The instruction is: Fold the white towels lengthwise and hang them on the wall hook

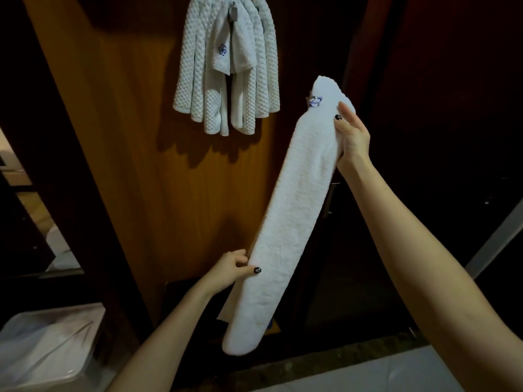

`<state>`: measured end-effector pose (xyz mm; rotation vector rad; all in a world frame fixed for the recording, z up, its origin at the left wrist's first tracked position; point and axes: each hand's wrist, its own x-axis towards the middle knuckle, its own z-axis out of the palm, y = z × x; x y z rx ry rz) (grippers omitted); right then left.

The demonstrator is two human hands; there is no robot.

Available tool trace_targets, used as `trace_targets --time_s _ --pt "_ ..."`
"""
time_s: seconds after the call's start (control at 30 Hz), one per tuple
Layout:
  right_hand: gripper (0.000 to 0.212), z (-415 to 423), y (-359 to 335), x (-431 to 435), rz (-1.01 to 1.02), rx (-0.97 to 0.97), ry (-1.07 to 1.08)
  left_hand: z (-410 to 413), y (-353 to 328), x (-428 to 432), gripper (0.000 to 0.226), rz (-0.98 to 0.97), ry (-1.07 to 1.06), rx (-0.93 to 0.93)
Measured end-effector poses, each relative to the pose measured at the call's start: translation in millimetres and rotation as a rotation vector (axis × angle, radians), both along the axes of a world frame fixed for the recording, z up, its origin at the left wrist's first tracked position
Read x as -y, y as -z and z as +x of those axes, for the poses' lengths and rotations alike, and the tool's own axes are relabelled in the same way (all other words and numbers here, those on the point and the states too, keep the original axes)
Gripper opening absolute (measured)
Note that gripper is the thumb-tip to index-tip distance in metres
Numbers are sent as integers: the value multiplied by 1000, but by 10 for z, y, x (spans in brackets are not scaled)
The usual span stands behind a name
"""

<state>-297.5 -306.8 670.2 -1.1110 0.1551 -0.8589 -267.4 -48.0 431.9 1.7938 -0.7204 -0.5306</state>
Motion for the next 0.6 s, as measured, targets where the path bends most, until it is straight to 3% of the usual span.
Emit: trace_targets --time_s 0.07,0.17,0.27,0.43,0.53,0.6 --pt "36 -11 31 7 13 -9 33 9 51 -80 12 29 33 13" --pt "36 -62 131 22 65 -12 60 18 95 -201 16 39 48 23" --pt "35 -132 236 57 167 -7 79 35 76 -359 4 30 53 14" --pt "39 -223 345 58 294 47 123 89 38 -557 24 82 -30 35" --pt "42 -243 339 32 316 82 144 94 129 -645 7 143 6 35" --pt "42 -244 316 2 312 80 156 77 217 -673 13 181 39 60"
